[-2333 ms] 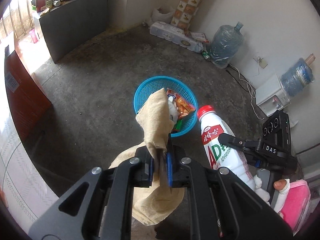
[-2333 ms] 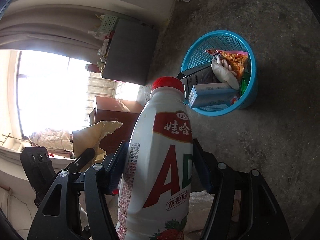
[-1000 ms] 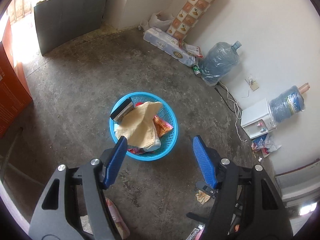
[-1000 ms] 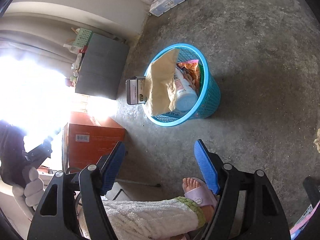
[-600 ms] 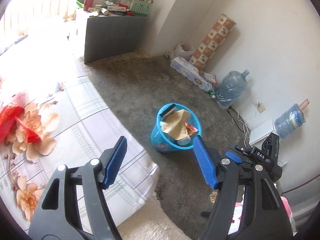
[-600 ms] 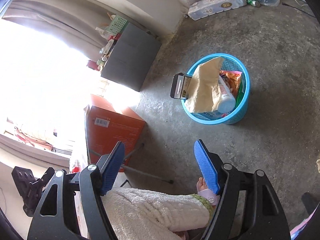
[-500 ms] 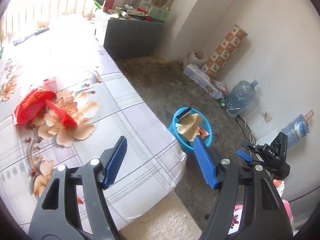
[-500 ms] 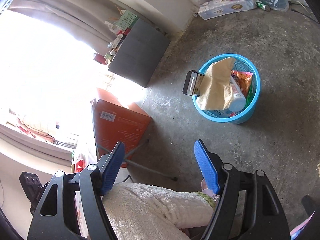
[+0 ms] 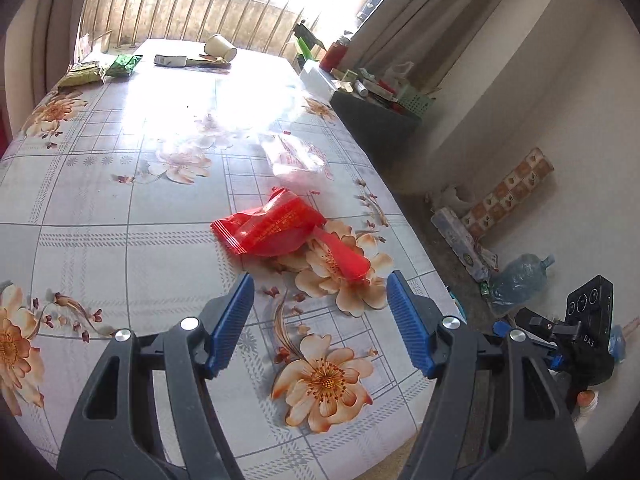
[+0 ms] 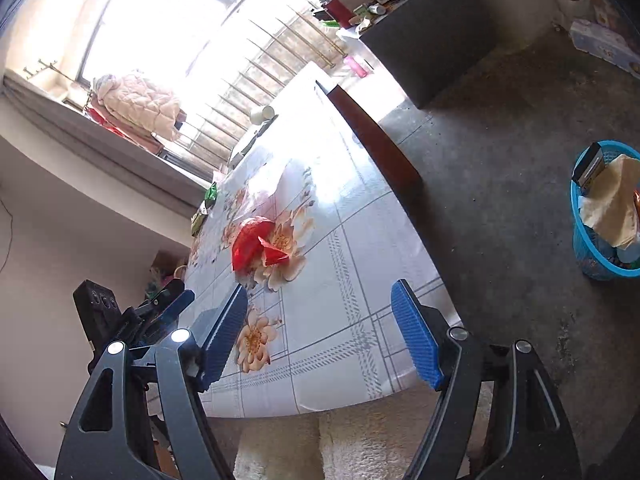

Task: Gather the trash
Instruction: 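Move both tools back over the table, then grasp the red wrapper with the left tool while the right tool grasps the clear bag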

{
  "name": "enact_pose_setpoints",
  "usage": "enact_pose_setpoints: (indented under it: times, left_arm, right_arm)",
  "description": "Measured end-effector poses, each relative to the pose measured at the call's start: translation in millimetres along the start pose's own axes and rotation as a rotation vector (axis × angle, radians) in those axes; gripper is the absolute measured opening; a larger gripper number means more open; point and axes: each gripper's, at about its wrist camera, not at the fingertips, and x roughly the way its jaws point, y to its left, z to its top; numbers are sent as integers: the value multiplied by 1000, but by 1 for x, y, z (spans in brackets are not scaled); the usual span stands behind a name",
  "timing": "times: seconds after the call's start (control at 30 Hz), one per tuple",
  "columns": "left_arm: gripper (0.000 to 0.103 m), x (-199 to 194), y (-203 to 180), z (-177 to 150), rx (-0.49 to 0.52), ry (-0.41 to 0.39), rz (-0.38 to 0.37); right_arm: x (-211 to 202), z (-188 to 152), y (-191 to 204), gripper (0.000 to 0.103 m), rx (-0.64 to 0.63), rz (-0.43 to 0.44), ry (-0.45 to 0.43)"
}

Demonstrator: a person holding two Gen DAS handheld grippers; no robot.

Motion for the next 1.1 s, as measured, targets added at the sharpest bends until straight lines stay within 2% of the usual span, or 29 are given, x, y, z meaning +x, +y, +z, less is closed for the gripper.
enact_pose_setpoints:
  times: [0.23, 0.3, 0.4, 0.43, 0.5, 0.57, 0.63, 0.8, 0.97, 1.1]
  left_arm:
    - [65, 39, -7, 25, 228, 62, 111]
    - [65, 56, -6, 32, 271, 91, 137]
    - [63, 79, -3, 38, 298, 124, 167]
    - [61, 85, -3, 38, 305, 132, 175]
    - [49, 95, -1, 38, 314, 158, 188]
    - [41, 101, 0, 36, 316, 180, 184]
    - [38, 103, 1, 34, 323, 182, 190]
    - [26, 101, 0, 29, 357, 166, 210]
    - [19, 94, 6, 27, 350, 164, 205]
    - [15, 80, 13, 20, 326, 163, 196]
  right_arm:
    - [66, 44, 67, 73, -108, -14, 102]
    - [85, 63, 83, 79, -129, -28, 113]
    - [116, 95, 106, 80, -169, -63, 144]
    - [127, 105, 113, 80, -184, -76, 152]
    - [153, 124, 129, 83, -222, -111, 170]
    - [181, 138, 142, 83, -274, -165, 196]
    - [207, 149, 153, 83, -309, -210, 222]
    - [264, 156, 168, 83, -390, -265, 302]
    - [296, 142, 172, 82, -493, -356, 355]
    - [299, 125, 166, 62, -525, -387, 372]
